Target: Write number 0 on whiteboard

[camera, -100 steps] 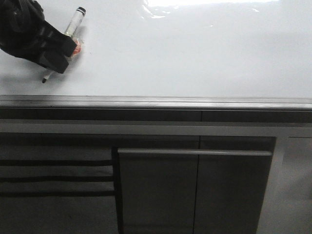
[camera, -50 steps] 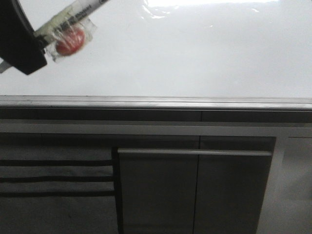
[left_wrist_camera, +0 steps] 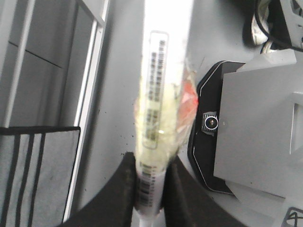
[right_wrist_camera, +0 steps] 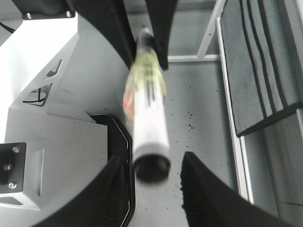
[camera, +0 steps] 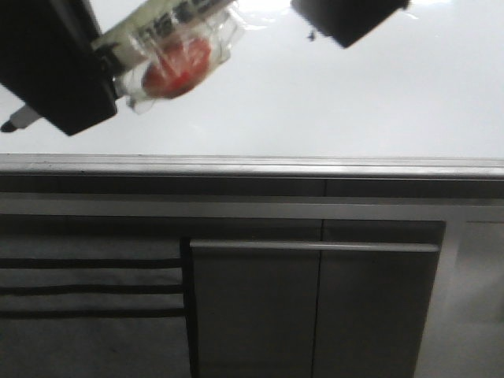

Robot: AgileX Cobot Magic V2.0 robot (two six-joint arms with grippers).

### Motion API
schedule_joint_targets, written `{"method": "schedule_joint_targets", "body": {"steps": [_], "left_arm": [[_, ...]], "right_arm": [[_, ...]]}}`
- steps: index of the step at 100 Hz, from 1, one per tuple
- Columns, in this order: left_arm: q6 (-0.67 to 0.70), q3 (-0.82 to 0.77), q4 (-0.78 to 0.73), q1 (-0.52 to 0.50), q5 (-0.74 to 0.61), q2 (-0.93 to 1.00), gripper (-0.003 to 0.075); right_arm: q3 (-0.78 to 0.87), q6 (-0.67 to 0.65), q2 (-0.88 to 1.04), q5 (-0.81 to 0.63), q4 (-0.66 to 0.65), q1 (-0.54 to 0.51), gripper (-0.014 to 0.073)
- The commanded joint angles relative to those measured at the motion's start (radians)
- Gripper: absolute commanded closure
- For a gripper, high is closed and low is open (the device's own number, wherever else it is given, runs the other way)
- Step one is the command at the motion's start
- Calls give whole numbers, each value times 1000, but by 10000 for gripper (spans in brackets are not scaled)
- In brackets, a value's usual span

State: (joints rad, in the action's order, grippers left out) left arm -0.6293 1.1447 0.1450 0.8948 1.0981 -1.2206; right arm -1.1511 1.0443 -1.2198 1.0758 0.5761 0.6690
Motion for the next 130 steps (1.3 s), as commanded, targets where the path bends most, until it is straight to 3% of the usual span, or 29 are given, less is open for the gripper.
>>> {"method": "schedule_joint_targets", "body": {"steps": [1, 32, 69, 98, 114, 121, 130], "left_arm": [[-7, 49, 31, 8, 0, 18, 740], [-7, 50, 31, 8, 11, 18, 740], [-7, 50, 31, 8, 5, 18, 740], [-7, 50, 31, 8, -17, 18, 740], [5, 50, 31, 8, -46, 18, 734], [7, 50, 31, 8, -59, 18, 678], [23, 50, 31, -4, -107, 20, 523]], "right_arm": [[-49, 11, -12, -56, 28, 23, 335], [-98, 11, -55, -97, 65, 85, 335], [-98, 11, -55, -80, 65, 84, 342], [-98, 11, -55, -67, 65, 84, 593], [-98, 11, -55, -67, 65, 84, 616], [-98, 11, -55, -67, 65, 84, 617], [-98, 11, -55, -71, 65, 82, 617]]}}
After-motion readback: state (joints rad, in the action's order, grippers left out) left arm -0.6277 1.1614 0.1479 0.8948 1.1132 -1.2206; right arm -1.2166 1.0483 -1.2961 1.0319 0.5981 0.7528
